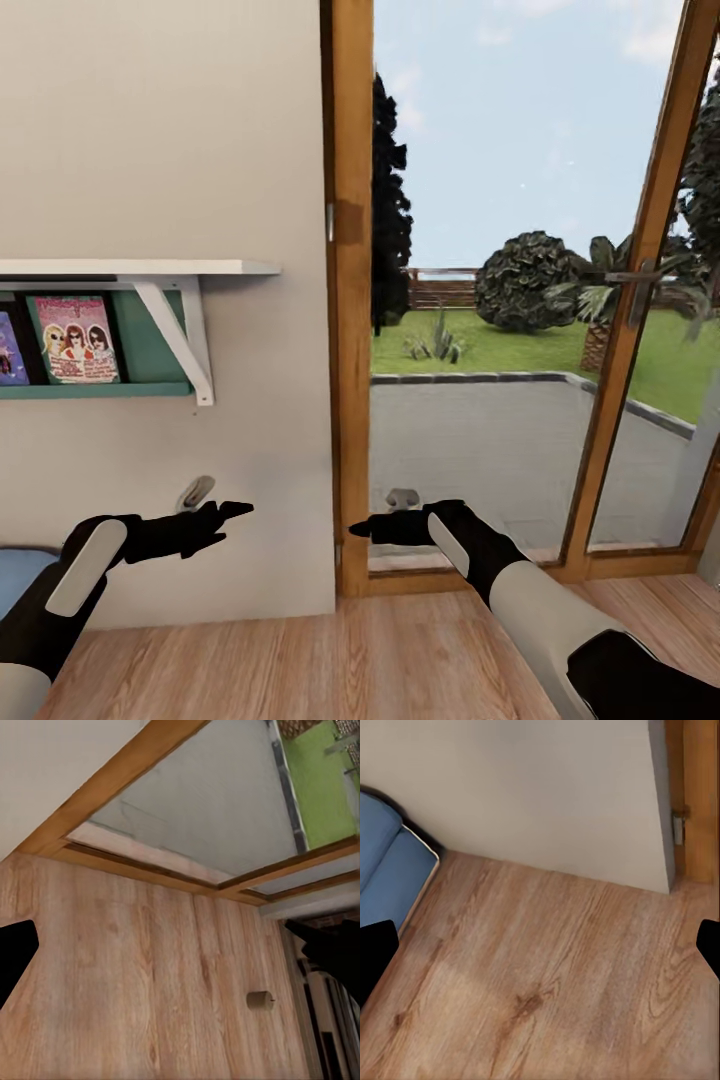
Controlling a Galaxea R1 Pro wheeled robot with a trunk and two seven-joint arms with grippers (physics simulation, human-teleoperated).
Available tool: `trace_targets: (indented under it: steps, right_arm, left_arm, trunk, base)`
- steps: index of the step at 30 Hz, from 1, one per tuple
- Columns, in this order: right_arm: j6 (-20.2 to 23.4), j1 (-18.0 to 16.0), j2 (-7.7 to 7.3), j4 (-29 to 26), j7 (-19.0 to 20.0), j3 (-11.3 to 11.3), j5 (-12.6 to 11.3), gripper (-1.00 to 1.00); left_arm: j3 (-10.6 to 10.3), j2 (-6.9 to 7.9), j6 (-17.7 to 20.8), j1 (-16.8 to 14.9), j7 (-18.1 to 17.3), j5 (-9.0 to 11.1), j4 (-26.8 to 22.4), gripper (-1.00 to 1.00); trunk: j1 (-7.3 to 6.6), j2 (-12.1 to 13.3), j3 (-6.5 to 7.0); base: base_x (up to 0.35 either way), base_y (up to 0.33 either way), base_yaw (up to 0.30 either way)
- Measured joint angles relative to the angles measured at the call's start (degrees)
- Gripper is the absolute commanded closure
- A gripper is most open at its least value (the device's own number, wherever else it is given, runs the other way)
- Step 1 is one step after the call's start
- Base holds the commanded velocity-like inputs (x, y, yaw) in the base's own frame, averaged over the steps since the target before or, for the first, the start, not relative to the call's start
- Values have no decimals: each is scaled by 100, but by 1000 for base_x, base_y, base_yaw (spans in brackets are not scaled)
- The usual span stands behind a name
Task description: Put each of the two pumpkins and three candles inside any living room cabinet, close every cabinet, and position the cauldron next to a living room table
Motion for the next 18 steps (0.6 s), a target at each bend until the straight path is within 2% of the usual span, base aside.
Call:
trace_targets:
  steps: [18]
  right_arm:
    - [-1,0,0,0,-8,1,20,-100]
  left_arm:
    - [5,1,-1,1,0,1,-1,-100]
  trunk:
    - [0,0,4]
  base:
    - [0,0,-5]
